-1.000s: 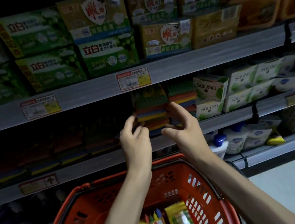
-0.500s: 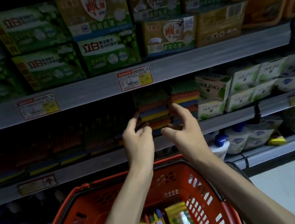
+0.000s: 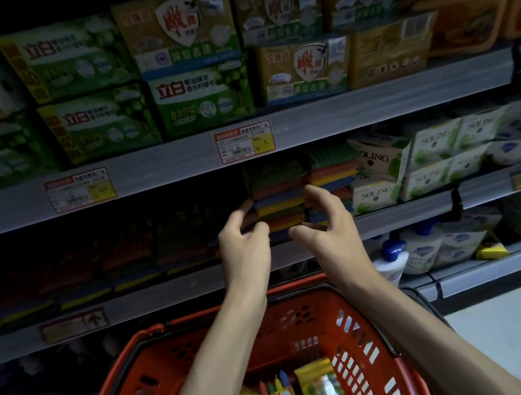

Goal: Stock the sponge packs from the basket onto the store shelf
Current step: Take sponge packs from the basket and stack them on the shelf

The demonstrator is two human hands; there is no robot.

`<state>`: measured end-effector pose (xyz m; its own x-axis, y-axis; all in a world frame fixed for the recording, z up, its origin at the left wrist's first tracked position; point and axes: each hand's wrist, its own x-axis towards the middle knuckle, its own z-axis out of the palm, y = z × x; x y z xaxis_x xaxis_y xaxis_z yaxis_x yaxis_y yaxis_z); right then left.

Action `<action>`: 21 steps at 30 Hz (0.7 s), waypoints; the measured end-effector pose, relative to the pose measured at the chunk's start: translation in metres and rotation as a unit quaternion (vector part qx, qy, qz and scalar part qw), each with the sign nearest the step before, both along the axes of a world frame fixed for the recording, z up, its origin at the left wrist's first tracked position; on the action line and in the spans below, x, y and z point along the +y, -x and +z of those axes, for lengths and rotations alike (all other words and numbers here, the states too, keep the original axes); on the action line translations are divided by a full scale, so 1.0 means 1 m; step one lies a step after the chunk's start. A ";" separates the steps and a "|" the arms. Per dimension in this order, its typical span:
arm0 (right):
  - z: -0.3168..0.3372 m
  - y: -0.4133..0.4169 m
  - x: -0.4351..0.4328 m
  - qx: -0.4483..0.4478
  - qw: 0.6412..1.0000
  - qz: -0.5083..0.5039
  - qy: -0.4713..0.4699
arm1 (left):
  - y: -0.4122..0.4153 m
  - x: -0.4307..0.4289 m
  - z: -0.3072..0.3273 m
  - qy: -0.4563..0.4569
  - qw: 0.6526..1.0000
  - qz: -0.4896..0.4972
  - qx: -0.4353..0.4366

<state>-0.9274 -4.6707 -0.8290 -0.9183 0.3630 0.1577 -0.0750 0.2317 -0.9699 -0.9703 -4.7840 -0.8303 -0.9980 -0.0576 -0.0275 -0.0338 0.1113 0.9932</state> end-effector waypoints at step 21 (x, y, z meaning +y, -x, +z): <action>0.007 0.006 0.041 -0.064 0.973 -0.146 0.165 | -0.010 -0.001 -0.007 -0.007 1.000 0.006 -0.005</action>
